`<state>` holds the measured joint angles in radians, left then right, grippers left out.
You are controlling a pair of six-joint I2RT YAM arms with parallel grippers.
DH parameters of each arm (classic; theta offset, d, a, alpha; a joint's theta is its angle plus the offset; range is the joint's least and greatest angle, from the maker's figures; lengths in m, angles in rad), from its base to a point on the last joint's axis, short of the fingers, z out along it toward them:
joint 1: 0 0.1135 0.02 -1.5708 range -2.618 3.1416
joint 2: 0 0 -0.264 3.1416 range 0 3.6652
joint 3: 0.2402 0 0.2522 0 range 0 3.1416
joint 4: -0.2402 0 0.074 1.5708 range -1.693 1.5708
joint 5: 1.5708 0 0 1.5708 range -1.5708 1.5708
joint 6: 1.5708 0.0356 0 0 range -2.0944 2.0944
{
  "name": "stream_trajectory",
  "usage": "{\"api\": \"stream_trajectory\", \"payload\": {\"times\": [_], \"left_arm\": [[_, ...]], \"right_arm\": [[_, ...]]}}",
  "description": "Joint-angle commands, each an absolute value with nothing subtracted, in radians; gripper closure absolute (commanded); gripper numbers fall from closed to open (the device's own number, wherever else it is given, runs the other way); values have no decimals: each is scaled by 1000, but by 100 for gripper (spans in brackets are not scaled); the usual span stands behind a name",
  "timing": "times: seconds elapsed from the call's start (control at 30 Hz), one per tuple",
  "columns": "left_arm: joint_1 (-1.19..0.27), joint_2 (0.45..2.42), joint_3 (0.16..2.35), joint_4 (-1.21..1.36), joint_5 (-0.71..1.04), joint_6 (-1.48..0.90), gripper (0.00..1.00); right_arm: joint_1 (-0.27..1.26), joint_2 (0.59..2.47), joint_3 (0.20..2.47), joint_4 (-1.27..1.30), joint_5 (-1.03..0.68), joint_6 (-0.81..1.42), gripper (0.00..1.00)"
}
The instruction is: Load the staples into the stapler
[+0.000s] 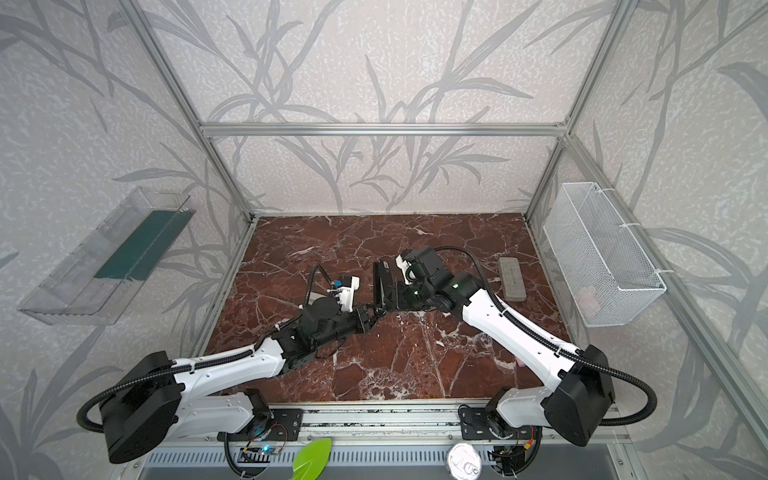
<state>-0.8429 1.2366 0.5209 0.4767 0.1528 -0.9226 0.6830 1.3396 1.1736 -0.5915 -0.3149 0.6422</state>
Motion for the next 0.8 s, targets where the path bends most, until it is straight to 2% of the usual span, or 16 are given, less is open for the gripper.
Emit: {"api": "stream_trajectory", "payload": {"times": [0.0,0.3,0.77], "left_arm": [[-834,1247,458,313,116,-861,100],[-834,1289,456,304,137,-844,100],[-833,1335,450,317,130,-853,100]], "right_arm": [[620,1268,1241,-617,-293,602,100],[562,1268,1288,-687,-334,589,100],[543,1254,1339,-758,-287,580,100]]}}
